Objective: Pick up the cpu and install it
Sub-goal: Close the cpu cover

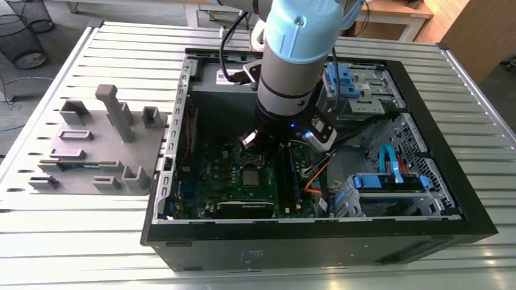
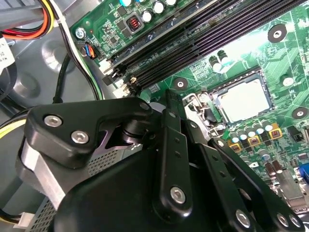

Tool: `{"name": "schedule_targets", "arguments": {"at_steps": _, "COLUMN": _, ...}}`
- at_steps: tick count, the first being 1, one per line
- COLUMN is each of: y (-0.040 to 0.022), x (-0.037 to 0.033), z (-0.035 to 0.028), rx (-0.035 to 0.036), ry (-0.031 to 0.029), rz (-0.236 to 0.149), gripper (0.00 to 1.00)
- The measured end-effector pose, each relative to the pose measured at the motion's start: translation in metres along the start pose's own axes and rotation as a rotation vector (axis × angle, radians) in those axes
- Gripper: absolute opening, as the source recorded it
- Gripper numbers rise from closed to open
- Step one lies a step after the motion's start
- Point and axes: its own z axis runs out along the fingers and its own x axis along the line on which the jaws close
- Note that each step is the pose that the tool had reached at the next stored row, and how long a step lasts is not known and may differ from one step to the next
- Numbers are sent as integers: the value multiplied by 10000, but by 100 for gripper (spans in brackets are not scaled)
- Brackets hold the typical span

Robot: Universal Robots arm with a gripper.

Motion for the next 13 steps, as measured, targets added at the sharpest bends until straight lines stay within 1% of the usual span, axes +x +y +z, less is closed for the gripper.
{"name": "schedule_targets", "arguments": {"at_steps": 5, "y": 3, "x": -2, "z": -28, "rx": 83, "ry": 44, "rz": 0, "gripper": 11}}
{"name": "schedule_targets", "arguments": {"at_steps": 10, "y": 7, "x": -3, "z": -60, "rx": 127, "ry": 66, "rz": 1, "gripper": 11}}
{"name": "schedule_targets", "arguments": {"at_steps": 13, "y": 9, "x": -4, "z": -82, "rx": 140, "ry": 74, "rz": 2, "gripper": 11}}
